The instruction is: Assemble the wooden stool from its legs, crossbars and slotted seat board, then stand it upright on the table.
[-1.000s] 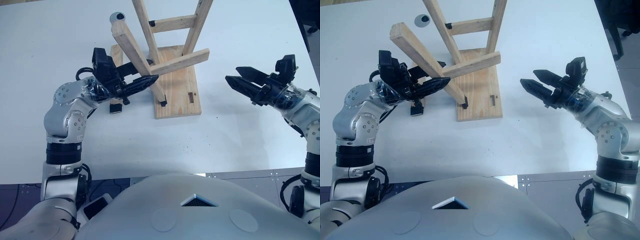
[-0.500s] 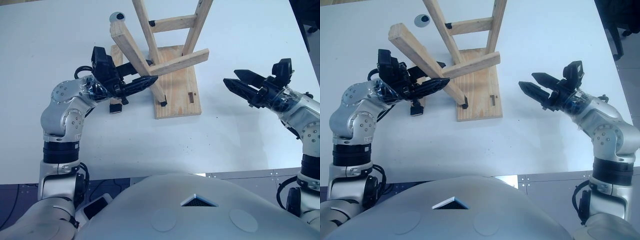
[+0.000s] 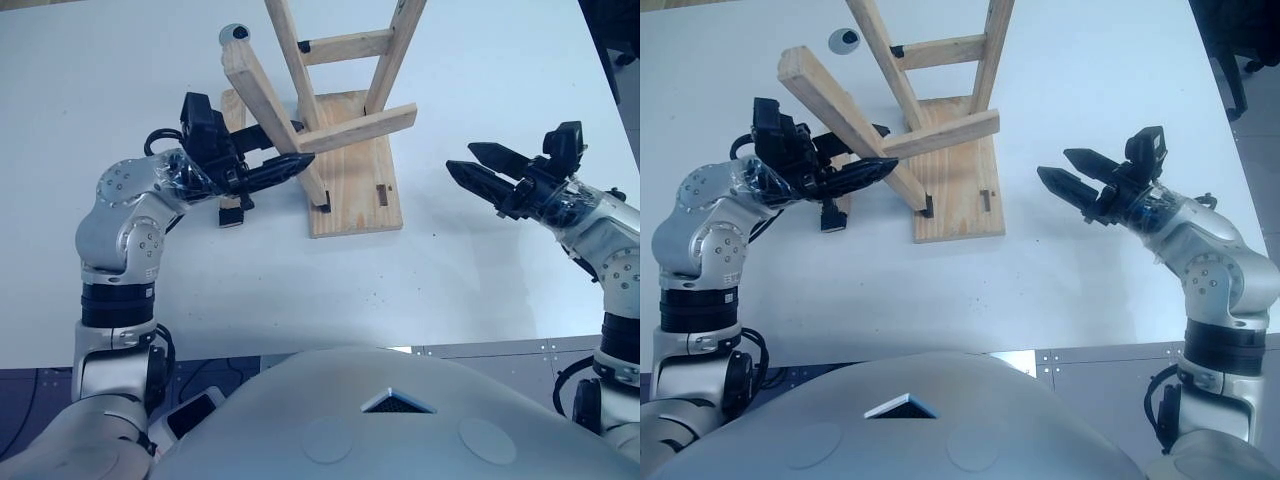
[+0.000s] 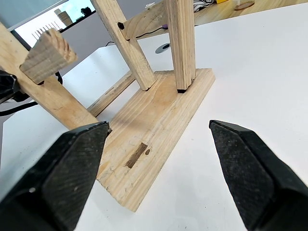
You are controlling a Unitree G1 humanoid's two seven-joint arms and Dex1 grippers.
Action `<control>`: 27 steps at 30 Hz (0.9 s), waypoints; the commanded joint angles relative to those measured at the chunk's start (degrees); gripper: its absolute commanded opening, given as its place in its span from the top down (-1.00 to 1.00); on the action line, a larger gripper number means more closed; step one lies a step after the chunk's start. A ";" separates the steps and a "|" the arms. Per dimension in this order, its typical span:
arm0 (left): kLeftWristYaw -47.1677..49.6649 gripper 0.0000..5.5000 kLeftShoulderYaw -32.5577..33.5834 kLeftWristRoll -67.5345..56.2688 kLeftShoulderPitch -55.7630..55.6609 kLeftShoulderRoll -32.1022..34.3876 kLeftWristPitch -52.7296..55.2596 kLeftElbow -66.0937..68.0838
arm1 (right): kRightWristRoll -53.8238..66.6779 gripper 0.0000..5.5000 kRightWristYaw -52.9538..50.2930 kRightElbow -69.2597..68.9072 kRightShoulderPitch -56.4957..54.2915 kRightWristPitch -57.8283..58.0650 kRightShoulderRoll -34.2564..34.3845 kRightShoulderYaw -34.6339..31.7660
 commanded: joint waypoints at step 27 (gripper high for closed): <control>-5.73 0.27 -14.20 14.40 -0.38 11.91 -9.24 10.02 | -3.38 -0.40 -1.38 -0.87 1.28 -2.41 3.76 1.44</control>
